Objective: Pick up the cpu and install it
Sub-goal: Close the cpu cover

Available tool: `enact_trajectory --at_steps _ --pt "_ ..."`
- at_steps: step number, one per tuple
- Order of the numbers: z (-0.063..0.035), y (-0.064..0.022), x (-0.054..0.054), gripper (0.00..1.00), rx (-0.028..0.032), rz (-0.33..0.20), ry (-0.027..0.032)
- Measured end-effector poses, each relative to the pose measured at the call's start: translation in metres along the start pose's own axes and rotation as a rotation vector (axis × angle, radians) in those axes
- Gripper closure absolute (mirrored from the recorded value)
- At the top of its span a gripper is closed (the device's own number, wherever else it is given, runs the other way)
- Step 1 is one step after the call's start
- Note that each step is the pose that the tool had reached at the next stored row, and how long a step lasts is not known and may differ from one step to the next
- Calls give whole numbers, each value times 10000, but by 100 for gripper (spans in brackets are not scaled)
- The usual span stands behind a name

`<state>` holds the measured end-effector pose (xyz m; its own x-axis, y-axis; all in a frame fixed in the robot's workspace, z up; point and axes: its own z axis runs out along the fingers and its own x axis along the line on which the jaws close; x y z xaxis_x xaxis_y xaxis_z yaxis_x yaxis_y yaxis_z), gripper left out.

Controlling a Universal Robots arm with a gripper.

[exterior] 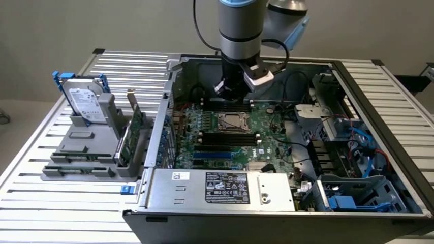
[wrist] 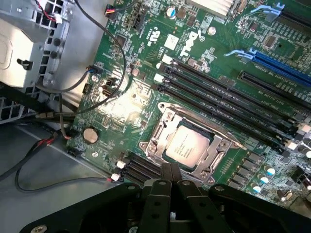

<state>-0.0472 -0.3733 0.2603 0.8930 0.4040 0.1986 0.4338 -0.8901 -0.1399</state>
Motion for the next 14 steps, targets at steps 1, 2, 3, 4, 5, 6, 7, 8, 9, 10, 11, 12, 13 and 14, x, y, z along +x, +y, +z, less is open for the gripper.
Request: enact_trajectory --at_steps 1,2,3,4,5,6,7,8,9,10,11,12,13,14 --pt "-17 22 -10 89 5 6 -11" --pt "-36 44 -20 89 10 13 -23" --pt "-57 66 -30 89 16 20 -37" --pt "-77 87 -39 89 21 25 -48" --pt "-97 108 -48 89 25 32 -58" --pt "-117 130 -57 89 30 39 -69" --pt "-137 156 -67 89 35 49 -84" --pt "-155 180 -77 89 40 58 -96" --pt "-174 206 -87 89 46 67 -107" --pt "-192 233 -98 89 53 76 -118" --pt "-212 259 -108 89 58 86 -132" --pt "-232 284 -118 89 64 96 -143" --pt "-253 310 -128 89 70 106 -152" --pt "-274 335 -138 89 76 114 -159"
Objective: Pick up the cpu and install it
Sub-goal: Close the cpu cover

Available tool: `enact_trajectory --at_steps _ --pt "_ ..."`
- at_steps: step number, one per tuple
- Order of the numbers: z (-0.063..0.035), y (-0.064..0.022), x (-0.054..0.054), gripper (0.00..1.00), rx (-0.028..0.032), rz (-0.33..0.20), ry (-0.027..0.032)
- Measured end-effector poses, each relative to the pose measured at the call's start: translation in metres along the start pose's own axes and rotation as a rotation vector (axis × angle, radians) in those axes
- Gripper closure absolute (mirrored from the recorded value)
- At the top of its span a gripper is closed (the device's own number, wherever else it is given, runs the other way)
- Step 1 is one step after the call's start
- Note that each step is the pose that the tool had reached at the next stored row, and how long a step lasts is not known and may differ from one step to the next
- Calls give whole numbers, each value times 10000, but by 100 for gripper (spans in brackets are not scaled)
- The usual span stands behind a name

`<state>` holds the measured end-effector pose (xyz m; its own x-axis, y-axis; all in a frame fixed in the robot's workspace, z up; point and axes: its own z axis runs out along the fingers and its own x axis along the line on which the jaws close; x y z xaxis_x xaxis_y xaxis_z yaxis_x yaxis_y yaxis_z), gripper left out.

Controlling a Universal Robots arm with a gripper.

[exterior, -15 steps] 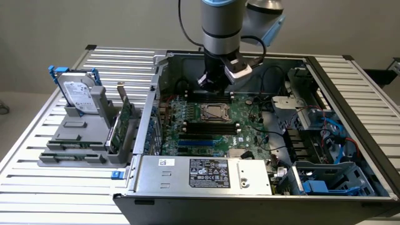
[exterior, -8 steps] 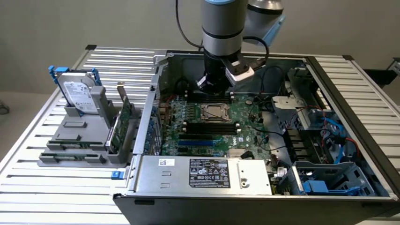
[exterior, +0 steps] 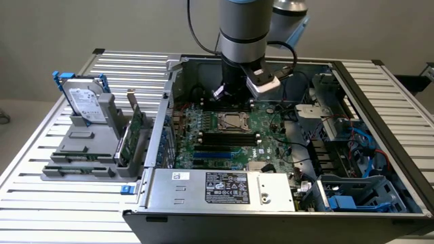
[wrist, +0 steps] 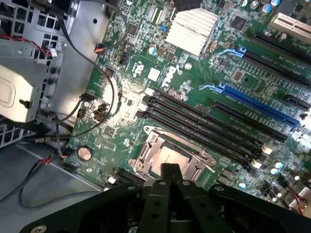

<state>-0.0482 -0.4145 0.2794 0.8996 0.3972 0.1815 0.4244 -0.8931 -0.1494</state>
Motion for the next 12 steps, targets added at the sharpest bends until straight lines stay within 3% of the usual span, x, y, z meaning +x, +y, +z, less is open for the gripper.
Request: enact_trajectory --at_steps 6,12 --pt "-101 155 -69 89 21 48 -26" --pt "-72 110 -237 89 23 50 -31"
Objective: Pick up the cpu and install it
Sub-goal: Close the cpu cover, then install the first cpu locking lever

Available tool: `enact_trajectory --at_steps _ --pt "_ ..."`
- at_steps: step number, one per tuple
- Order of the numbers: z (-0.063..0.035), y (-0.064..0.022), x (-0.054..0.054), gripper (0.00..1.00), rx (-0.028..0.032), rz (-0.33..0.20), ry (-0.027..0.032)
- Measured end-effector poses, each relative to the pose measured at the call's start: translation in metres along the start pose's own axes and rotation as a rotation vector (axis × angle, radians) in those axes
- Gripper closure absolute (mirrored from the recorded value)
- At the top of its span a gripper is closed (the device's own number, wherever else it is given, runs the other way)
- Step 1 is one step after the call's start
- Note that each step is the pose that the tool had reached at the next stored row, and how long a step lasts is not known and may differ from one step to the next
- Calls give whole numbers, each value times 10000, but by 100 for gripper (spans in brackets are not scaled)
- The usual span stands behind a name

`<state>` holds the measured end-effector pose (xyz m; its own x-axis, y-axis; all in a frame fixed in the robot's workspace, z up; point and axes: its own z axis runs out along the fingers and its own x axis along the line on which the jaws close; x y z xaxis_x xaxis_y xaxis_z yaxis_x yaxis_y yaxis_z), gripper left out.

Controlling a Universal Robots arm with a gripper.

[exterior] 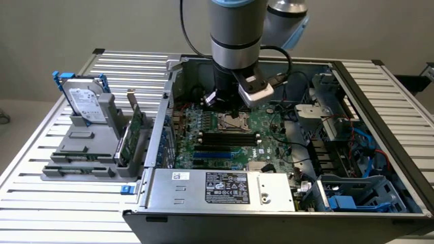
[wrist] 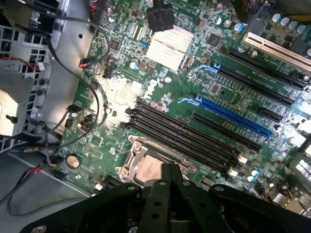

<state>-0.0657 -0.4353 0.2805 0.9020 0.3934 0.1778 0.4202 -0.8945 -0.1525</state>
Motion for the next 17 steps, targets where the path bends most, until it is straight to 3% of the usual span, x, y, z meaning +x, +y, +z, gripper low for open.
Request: enact_trajectory --at_steps 2,4,6,9,11,13,17 --pt "19 -29 -77 89 7 0 3" --pt "30 -57 -145 89 52 4 24" --pt "33 -69 -175 89 175 19 82" --pt "35 -64 -180 89 422 53 161" --pt "34 -58 -183 89 551 110 89" --pt "36 -53 -185 89 640 170 4" --pt "58 -44 -189 89 722 272 -99"
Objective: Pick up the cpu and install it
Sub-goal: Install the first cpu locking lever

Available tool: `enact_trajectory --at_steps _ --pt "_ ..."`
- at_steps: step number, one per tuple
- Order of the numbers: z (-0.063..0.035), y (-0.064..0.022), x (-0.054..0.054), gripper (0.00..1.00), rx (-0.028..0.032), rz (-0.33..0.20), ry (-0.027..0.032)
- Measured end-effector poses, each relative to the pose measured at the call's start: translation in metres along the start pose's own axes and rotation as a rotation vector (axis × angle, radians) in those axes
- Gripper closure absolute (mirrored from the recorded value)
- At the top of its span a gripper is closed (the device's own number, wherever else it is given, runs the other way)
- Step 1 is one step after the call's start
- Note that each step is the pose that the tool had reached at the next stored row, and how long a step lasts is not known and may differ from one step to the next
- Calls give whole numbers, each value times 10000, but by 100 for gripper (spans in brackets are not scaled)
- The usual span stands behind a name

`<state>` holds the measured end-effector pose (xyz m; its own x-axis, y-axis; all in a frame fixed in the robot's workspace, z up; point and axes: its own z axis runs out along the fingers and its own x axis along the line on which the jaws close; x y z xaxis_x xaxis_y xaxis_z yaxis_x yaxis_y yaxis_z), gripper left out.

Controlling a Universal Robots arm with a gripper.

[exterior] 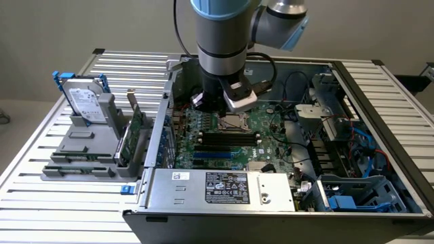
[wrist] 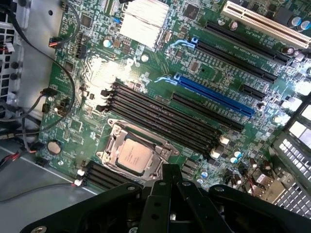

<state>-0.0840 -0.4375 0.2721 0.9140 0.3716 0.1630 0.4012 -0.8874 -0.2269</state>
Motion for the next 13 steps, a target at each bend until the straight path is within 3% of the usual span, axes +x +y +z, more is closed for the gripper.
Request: enact_trajectory --at_steps 8,13 --pt "117 54 42 89 20 136 -55" --pt "167 70 43 89 79 280 -214"
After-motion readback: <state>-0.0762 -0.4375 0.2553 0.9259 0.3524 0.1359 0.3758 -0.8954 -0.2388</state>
